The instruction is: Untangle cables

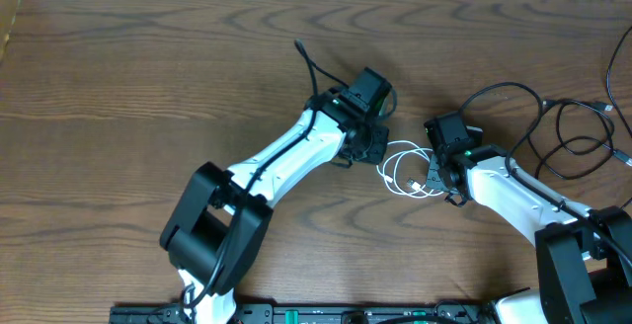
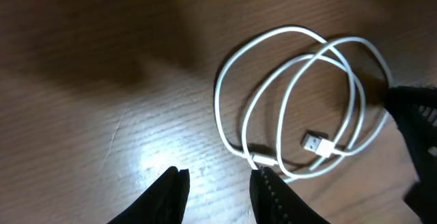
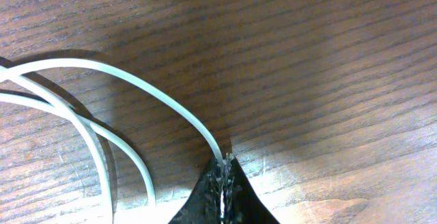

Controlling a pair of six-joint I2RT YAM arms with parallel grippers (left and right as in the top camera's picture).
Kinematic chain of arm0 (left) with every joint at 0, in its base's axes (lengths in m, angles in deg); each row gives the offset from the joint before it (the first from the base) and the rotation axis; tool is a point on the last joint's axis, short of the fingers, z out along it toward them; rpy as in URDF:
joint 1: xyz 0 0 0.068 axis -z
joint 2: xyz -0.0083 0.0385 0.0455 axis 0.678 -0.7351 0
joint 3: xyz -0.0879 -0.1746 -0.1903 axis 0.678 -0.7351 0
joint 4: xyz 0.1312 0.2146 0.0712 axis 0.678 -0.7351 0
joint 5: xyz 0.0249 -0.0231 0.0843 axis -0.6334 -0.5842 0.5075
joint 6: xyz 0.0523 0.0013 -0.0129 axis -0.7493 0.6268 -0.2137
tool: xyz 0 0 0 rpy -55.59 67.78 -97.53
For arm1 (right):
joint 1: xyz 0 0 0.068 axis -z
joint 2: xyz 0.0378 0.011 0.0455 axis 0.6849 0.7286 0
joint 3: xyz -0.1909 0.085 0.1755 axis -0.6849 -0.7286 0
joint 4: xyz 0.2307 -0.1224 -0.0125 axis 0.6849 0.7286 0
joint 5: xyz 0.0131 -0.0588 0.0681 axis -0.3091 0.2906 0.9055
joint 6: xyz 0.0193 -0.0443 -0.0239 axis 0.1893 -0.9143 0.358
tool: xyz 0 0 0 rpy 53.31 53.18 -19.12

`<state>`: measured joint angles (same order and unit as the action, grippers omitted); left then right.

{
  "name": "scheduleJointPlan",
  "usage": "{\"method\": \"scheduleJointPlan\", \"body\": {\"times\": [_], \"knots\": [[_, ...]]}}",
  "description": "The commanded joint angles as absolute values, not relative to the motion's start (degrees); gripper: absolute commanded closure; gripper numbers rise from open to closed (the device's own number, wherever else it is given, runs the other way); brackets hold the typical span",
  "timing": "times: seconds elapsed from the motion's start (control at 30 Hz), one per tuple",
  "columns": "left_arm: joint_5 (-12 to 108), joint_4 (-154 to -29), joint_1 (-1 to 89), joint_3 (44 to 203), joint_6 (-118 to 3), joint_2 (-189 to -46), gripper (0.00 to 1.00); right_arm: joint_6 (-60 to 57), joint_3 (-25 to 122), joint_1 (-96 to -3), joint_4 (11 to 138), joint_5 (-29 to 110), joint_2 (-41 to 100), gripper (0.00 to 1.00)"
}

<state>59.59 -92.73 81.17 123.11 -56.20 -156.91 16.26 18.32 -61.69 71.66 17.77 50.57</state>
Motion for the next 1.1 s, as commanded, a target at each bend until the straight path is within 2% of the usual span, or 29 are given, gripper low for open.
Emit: {"method": "scheduleJointPlan", "body": {"times": [0.0,0.3,0.47,0.67,1.07], "knots": [[59.6,-91.8,81.3,122.8,-56.7,-159.3,0.65,17.4,16.7,-62.1,71.9,19.1,52.2,0.99],[59.6,-87.5,82.0,122.8,-60.2,-162.4,0.65,17.4,16.7,-62.1,71.9,19.1,52.2,0.99],[60.8,-86.2,83.1,122.8,-61.2,-162.5,0.58,17.4,16.7,-62.1,71.9,19.1,52.2,0.99],[65.8,-86.1,84.6,122.8,-61.2,-162.5,0.57,17.4,16.7,-62.1,71.9,19.1,52.2,0.99],[66.1,-86.1,85.9,122.6,-61.2,-162.9,0.56,17.4,16.7,-62.1,71.9,19.1,52.2,0.99]]}}
